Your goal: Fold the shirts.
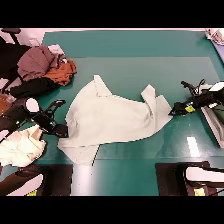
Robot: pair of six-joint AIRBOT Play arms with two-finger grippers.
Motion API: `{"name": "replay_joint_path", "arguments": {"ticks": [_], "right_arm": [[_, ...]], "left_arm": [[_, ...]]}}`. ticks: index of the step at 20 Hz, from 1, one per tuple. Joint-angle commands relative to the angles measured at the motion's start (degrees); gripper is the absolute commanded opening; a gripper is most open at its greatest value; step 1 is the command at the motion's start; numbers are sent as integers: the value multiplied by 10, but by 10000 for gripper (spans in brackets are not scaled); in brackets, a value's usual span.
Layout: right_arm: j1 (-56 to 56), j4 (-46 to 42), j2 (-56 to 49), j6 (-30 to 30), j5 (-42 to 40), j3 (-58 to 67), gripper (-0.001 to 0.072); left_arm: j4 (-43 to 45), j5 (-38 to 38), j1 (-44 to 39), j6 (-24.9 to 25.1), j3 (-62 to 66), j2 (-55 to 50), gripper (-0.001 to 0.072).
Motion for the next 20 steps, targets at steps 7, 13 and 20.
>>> {"name": "replay_joint_path", "arguments": {"ticks": [7,13,20], "right_arm": [[0,16,17,24,42,-2,24],[-6,86,173,30,59,-83,22],[-6,92,310,123,44,-103,21]], "left_arm": [[-70,-17,0,-12,3,4,29],[-152,-2,0,-99,49,84,29],[-159,58,0,-199,86,132,29]]}}
